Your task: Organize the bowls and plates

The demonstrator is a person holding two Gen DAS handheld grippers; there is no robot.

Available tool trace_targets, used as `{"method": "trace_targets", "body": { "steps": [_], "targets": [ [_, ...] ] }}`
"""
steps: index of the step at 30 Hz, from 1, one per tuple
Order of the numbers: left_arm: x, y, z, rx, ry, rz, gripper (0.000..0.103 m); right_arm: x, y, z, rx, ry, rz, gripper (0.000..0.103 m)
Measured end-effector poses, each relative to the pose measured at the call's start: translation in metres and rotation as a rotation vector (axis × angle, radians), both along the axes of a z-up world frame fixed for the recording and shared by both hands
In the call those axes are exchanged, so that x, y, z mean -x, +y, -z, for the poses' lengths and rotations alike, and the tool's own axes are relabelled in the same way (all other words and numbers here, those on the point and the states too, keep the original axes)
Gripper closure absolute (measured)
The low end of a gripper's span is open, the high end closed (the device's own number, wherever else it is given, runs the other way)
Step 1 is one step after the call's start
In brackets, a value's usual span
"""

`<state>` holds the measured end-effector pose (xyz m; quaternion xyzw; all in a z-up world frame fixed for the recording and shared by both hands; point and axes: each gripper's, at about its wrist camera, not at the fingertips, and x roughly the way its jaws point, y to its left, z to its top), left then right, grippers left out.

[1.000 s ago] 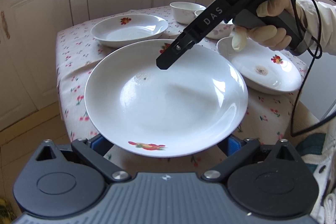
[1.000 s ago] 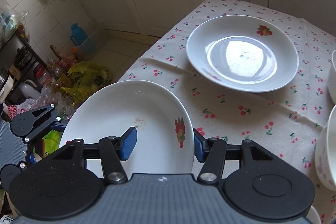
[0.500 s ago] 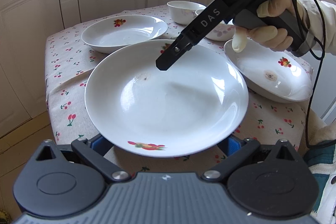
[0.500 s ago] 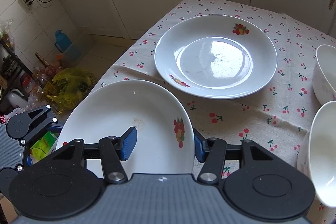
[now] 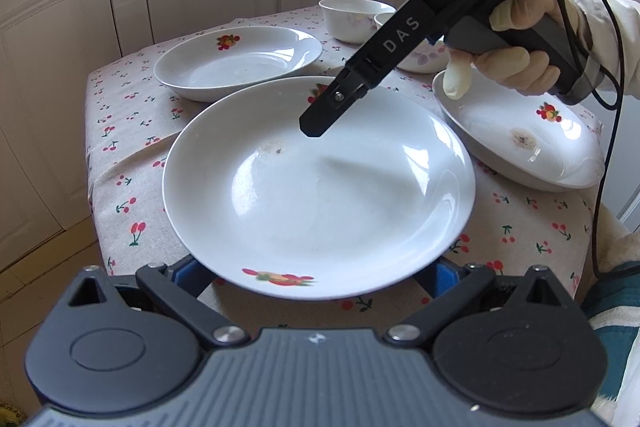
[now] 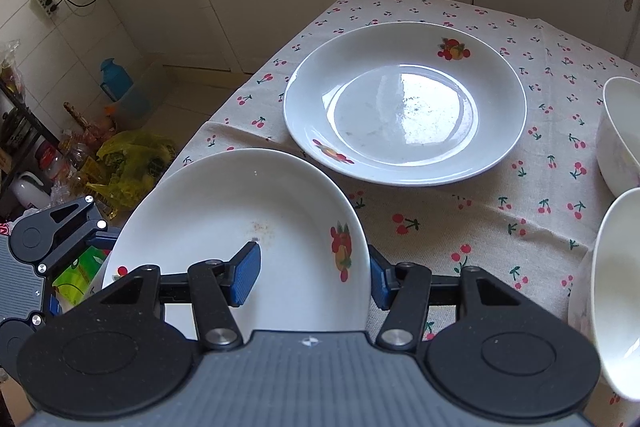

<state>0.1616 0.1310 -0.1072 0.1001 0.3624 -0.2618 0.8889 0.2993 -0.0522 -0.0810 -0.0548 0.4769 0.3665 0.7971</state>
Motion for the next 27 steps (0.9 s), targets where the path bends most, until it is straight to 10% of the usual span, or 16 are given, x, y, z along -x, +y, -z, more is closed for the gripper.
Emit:
{"method": "trace_targets", "body": {
  "steps": [13, 27],
  "targets": [
    [0.017, 0.006, -0.006, 0.002, 0.026, -0.044, 0.001, 0.016, -0.003, -0.021, -0.005, -0.091, -0.025, 0.005],
    [0.067, -0.023, -0.038, 0.027, -0.019, -0.118, 0.001, 0.084, -0.051, -0.052, -0.007, -0.247, 0.048, 0.000]
  ]
}}
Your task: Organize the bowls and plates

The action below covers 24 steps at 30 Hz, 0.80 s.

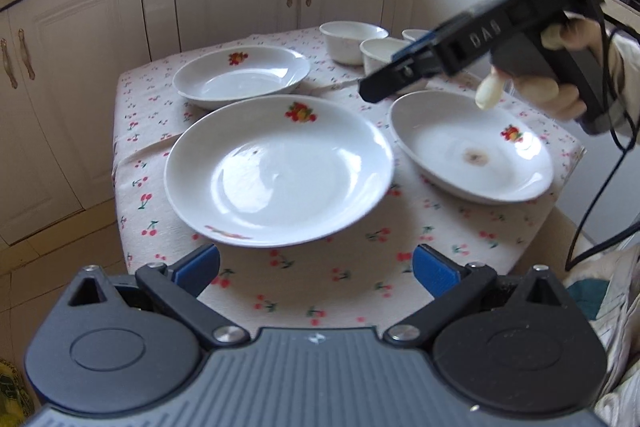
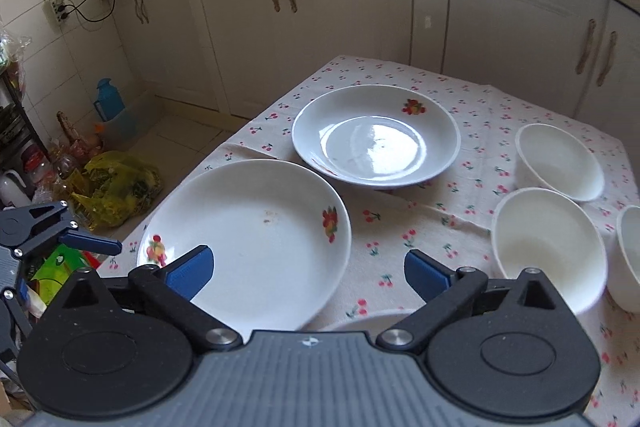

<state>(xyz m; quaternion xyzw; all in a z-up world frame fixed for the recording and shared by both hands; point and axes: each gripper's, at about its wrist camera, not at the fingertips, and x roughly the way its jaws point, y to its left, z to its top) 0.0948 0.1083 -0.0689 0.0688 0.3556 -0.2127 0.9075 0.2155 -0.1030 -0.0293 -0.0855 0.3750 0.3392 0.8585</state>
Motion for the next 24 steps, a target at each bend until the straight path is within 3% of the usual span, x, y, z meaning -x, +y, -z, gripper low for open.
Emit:
{"method": "trace_targets", "body": {
  "steps": [11, 15, 24],
  "targets": [
    [0.012, -0.037, -0.012, 0.035, 0.029, -0.005, 0.001, 0.064, -0.076, 0.008, 0.011, -0.080, 0.104, 0.000],
    [0.016, -0.050, -0.016, 0.053, -0.029, -0.024, 0.001, 0.083, -0.104, 0.013, 0.016, -0.105, 0.115, 0.000],
    [0.005, -0.092, -0.024, 0.007, -0.034, 0.017, 0.001, 0.116, -0.154, 0.033, 0.010, -0.122, 0.119, 0.000]
  ]
}}
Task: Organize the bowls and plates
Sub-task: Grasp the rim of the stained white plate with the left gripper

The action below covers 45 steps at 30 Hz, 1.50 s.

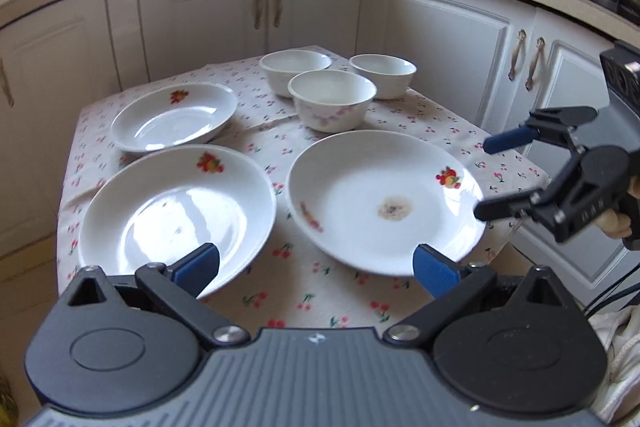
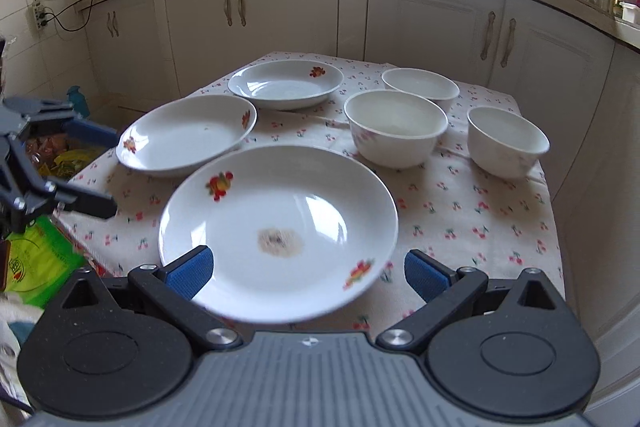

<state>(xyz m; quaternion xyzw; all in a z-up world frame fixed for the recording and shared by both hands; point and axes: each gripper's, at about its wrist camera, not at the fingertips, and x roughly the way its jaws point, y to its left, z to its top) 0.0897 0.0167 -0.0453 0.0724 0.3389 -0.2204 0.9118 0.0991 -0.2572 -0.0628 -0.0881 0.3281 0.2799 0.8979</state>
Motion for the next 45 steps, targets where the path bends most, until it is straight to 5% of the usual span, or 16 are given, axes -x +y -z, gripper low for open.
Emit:
{"method": "trace_targets", "body": {
  "steps": [6, 11, 21, 41, 45],
  "targets": [
    [-0.013, -0.023, -0.004, -0.022, -0.031, 0.034, 0.001, 0.007, -0.014, 0.020, 0.006, 0.022, 0.003, 0.000],
    [-0.028, -0.040, -0.005, -0.040, 0.039, 0.076, 0.001, 0.005, -0.015, 0.032, -0.018, 0.045, -0.034, 0.000],
    [-0.050, -0.054, -0.006, -0.083, 0.036, 0.114, 0.001, 0.003, -0.008, 0.046, -0.001, 0.056, -0.095, 0.000],
    [-0.096, -0.072, 0.001, -0.132, 0.084, 0.236, 0.001, -0.005, 0.004, 0.051, 0.059, 0.028, -0.076, 0.000],
    [-0.106, -0.073, 0.006, -0.158, 0.104, 0.252, 0.001, 0.003, 0.000, 0.056, 0.025, -0.032, -0.079, 0.000]
  ]
}}
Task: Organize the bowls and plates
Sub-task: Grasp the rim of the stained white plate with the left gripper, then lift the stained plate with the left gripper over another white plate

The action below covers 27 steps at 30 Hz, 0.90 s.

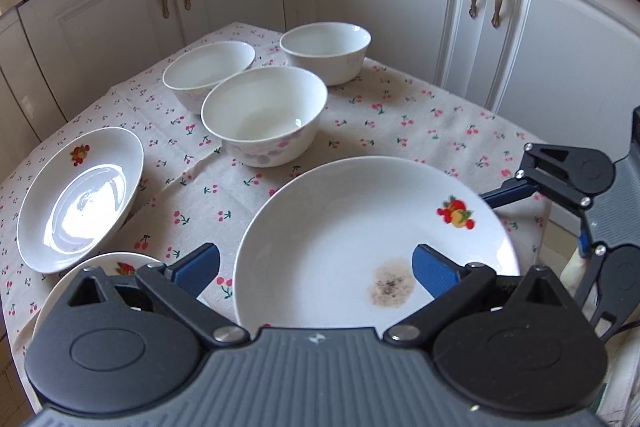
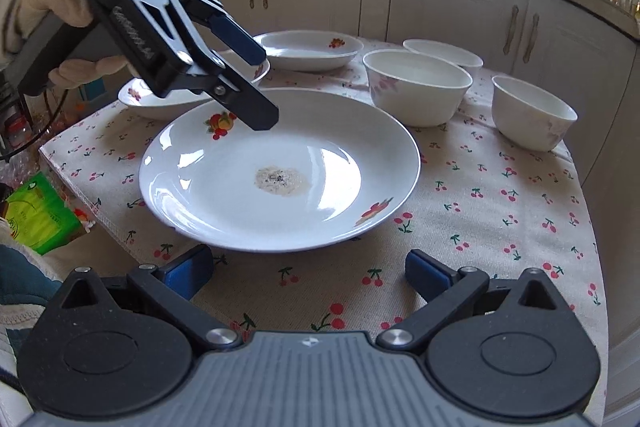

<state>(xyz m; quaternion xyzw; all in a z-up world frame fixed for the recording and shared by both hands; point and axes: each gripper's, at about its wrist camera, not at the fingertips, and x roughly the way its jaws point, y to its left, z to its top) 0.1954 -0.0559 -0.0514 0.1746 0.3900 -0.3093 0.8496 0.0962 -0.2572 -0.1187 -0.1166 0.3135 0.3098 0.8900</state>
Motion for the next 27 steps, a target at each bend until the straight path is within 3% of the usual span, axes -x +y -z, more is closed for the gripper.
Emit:
{"method": "trace_targets", "body": {
  "steps": [9, 14, 21, 27],
  "targets": [
    [-0.023, -0.003, 0.008, -0.026, 0.073, 0.036, 0.003, 0.007, 0.009, -0.004, 0.049, -0.055, -0.044, 0.000],
    [-0.034, -0.005, 0.013, -0.039, 0.109, 0.051, 0.003, 0.001, 0.013, -0.004, 0.045, -0.027, -0.079, 0.000],
    [-0.043, -0.003, 0.020, -0.036, 0.177, 0.060, 0.018, -0.003, 0.017, -0.006, 0.036, -0.013, -0.086, 0.000],
    [-0.043, -0.008, 0.020, -0.060, 0.193, 0.097, 0.020, -0.004, 0.017, -0.007, 0.033, -0.001, -0.084, 0.000]
  ]
}}
